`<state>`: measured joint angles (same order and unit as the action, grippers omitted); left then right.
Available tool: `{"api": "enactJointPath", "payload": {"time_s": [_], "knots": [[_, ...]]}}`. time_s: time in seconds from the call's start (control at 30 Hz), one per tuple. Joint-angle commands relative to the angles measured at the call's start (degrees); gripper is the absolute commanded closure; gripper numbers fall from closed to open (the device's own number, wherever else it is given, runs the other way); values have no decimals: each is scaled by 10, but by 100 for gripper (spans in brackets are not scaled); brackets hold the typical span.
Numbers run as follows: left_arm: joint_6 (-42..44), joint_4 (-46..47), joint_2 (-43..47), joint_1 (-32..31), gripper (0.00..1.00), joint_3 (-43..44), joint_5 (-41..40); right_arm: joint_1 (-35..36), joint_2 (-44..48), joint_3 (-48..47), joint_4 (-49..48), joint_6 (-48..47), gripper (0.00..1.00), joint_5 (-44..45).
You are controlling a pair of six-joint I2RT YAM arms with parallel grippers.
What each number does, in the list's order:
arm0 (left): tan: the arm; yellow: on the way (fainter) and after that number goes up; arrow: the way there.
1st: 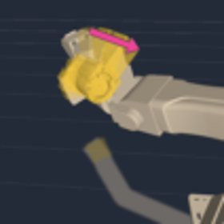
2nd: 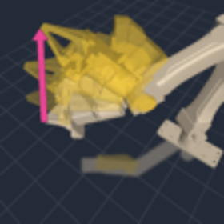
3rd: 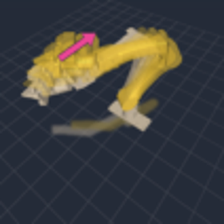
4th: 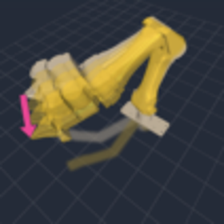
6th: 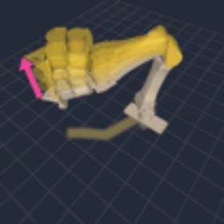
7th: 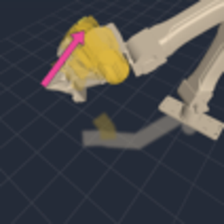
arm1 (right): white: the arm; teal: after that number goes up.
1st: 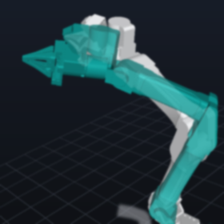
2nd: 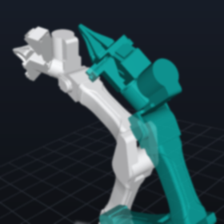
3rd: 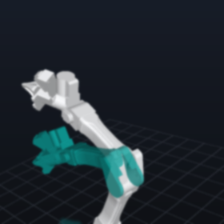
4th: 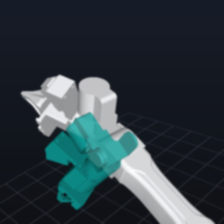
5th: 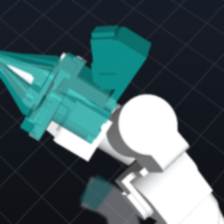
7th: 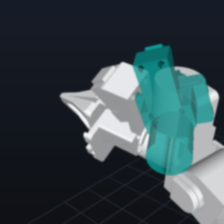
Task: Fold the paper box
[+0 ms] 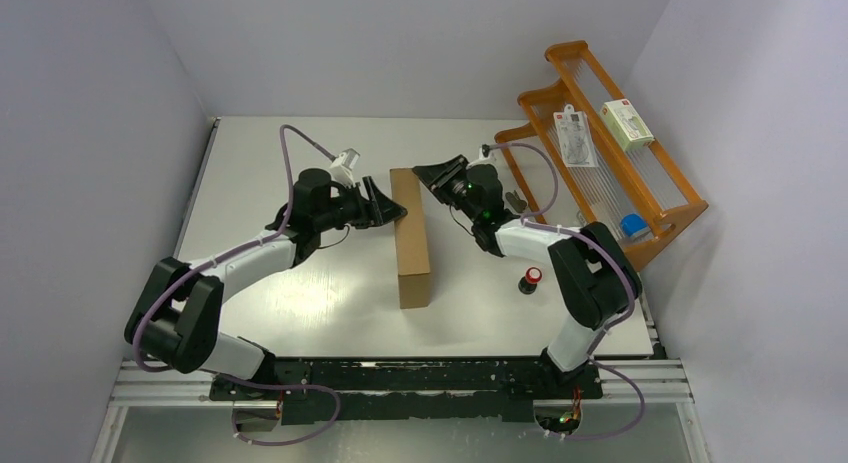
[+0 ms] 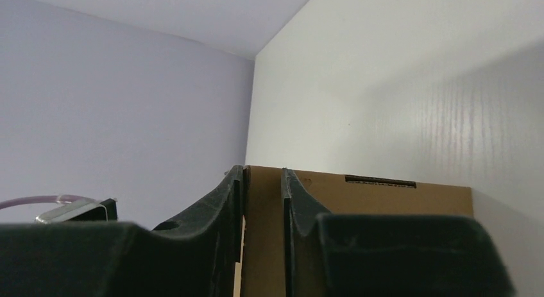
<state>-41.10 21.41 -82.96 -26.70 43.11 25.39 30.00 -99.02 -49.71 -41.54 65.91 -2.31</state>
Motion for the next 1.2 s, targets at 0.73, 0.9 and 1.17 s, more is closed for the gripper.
{"api": "enactJointPath", "payload": {"time_s": [0.73, 0.9, 1.17], "knots": [[106, -323, 198, 38, 10, 69, -138, 66, 167, -126, 454, -276, 0, 42], [152, -404, 228, 39, 9, 102, -205, 112, 127, -186, 537, -301, 0, 102], [221, -501, 284, 39, 8, 142, -282, 164, 41, -270, 631, -315, 0, 197]]}}
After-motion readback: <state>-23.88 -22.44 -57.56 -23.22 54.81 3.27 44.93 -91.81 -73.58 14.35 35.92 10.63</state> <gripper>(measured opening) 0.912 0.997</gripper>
